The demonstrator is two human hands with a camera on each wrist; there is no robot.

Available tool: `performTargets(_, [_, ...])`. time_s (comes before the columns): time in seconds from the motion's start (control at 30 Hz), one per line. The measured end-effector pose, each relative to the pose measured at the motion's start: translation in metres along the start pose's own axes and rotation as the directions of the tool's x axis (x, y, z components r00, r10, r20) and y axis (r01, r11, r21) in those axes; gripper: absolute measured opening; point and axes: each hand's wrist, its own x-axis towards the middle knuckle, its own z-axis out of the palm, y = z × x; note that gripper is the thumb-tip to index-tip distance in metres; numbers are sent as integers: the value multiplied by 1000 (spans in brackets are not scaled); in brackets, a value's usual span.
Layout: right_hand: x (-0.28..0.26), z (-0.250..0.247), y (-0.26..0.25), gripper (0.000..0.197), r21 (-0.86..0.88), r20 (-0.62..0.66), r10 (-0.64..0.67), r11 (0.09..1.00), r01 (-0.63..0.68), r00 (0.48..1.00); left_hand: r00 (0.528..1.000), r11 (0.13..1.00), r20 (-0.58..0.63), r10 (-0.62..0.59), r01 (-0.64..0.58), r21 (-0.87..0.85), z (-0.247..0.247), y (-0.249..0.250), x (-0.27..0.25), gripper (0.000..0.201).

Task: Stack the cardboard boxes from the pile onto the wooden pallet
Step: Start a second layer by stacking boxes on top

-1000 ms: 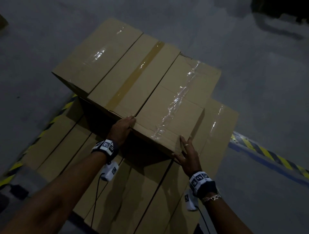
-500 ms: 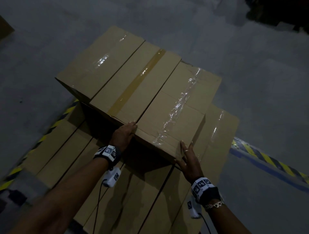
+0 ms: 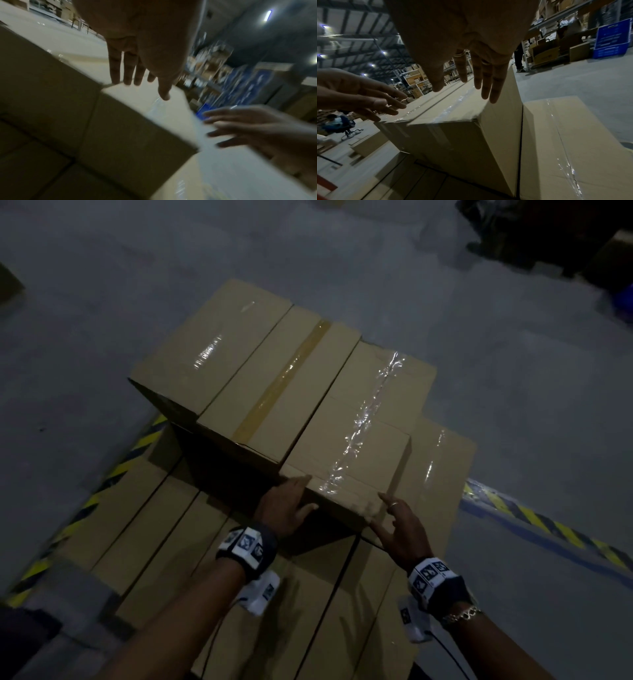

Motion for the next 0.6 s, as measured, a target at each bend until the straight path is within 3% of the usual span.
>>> performTargets(0.2, [-37, 7, -66, 60, -14, -27, -20, 1000, 20, 999, 995, 985, -79, 67, -78, -153, -26, -8, -61, 60])
performTargets(0.4, [-113, 25, -127, 59, 164, -222, 183, 975, -149, 958, 980, 966, 14, 198, -193, -171, -57, -27, -135, 55])
performTargets(0.6, [-207, 22, -147, 62, 241, -313, 345, 930, -277, 885, 943, 934, 75, 325, -308, -181, -64, -3, -171, 70])
